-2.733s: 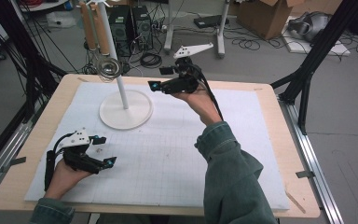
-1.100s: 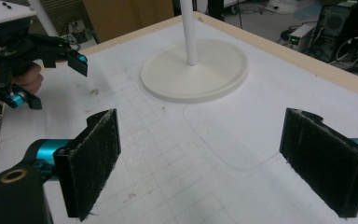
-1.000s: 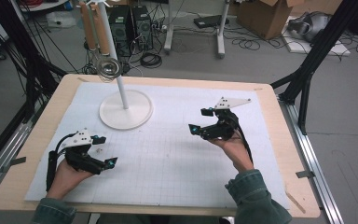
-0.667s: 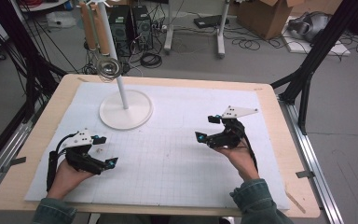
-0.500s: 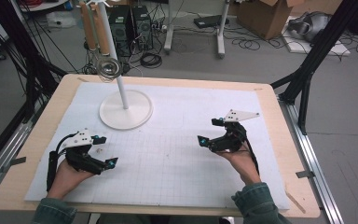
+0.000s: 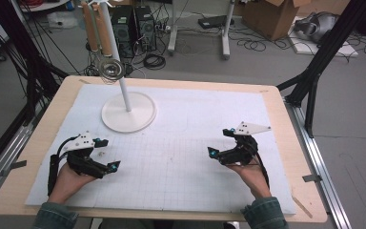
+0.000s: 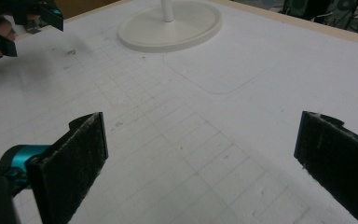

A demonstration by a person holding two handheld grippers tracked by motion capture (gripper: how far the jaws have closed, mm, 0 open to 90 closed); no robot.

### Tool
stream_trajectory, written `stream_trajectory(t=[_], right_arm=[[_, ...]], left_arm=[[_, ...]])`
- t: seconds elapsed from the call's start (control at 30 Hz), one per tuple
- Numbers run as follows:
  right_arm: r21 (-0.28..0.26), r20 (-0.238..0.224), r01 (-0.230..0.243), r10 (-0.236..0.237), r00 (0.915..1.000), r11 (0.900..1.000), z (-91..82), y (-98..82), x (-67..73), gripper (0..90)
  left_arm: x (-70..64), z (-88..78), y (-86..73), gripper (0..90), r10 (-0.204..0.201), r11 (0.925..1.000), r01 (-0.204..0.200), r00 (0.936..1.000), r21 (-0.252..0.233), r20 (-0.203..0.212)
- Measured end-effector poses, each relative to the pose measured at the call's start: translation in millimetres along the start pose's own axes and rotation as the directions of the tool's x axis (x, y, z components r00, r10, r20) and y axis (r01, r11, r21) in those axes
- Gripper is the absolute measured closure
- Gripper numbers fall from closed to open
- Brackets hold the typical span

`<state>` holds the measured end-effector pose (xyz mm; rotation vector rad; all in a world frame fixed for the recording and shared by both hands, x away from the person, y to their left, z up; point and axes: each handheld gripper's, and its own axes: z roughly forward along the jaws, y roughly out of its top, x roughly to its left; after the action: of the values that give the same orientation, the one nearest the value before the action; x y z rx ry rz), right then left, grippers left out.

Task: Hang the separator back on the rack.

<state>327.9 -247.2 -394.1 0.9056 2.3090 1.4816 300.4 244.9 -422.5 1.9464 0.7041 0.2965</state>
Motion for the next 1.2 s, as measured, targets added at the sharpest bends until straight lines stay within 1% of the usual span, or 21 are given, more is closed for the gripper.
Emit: stream_trajectory(t=[0.13, 0.23, 0.27, 0.5, 0.6, 0.63, 0.67, 0.73, 0.8, 0.93, 1.0, 1.13, 1.2], right_arm=[[-0.001, 0.021, -0.026, 0.026, 0.9994, 1.000, -6.9, -10.7, -0.2, 0.3], [-0.010, 0.030, -0.035, 0.035, 0.9989, 0.999, -13.0, -19.3, 0.0, 0.3], [-0.013, 0.032, -0.030, 0.031, 0.9990, 0.999, -14.2, -21.1, -0.2, 0.3], [-0.023, 0.055, -0.057, 0.058, 0.9968, 0.998, -25.2, -35.9, -0.4, 0.3], [-0.031, 0.061, -0.059, 0.061, 0.9963, 0.998, -29.1, -39.6, -0.5, 0.3], [-0.035, 0.066, -0.072, 0.074, 0.9950, 0.997, -30.9, -40.8, 0.1, 0.3], [-0.039, 0.068, -0.065, 0.068, 0.9954, 0.997, -32.1, -41.9, -0.2, 0.4], [-0.042, 0.075, -0.076, 0.079, 0.9941, 0.996, -34.9, -44.0, 0.6, 0.4], [-0.047, 0.076, -0.076, 0.080, 0.9939, 0.996, -37.3, -46.6, 0.9, 0.4], [-0.046, 0.086, -0.081, 0.084, 0.9927, 0.996, -40.6, -51.8, 1.0, 0.4], [-0.048, 0.086, -0.091, 0.095, 0.9918, 0.995, -42.3, -54.4, 1.7, 0.4], [-0.046, 0.092, -0.090, 0.094, 0.9913, 0.995, -44.4, -58.9, 2.6, 0.4], [-0.049, 0.090, -0.102, 0.106, 0.9904, 0.994, -45.6, -61.1, 3.4, 0.3]], left_arm=[[0.3, 0.0, -0.4, 1.7, -0.002, 1.0000, 0.002, 1.0000, -0.002, 0.000], [0.5, -0.2, -0.6, 1.7, -0.006, 1.0000, 0.006, 1.0000, -0.005, -0.002], [0.5, 0.0, -0.9, 1.7, -0.007, 1.0000, 0.007, 1.0000, -0.004, 0.000], [0.9, 1.1, -1.9, 1.7, -0.006, 1.0000, 0.006, 1.0000, -0.002, 0.001], [1.3, 0.5, -2.7, 1.7, -0.012, 0.9999, 0.012, 0.9999, -0.004, -0.002], [1.9, 0.3, -3.0, 1.7, -0.011, 0.9999, 0.011, 0.9999, -0.004, -0.002], [2.3, -0.1, -3.5, 1.7, -0.013, 0.9999, 0.013, 0.9999, -0.004, -0.007], [2.8, -0.5, -4.3, 1.7, -0.016, 0.9999, 0.016, 0.9999, -0.003, -0.005], [3.0, -0.9, -5.0, 1.7, -0.018, 0.9998, 0.018, 0.9998, -0.004, -0.006], [3.1, -0.3, -6.7, 1.7, -0.025, 0.9997, 0.025, 0.9997, -0.002, -0.006], [3.3, 0.2, -7.5, 1.7, -0.027, 0.9996, 0.027, 0.9996, 0.002, -0.006], [3.6, 1.4, -9.1, 1.7, -0.024, 0.9997, 0.024, 0.9997, 0.007, -0.007], [3.5, 2.0, -10.0, 1.7, -0.028, 0.9996, 0.028, 0.9996, 0.008, -0.004]])
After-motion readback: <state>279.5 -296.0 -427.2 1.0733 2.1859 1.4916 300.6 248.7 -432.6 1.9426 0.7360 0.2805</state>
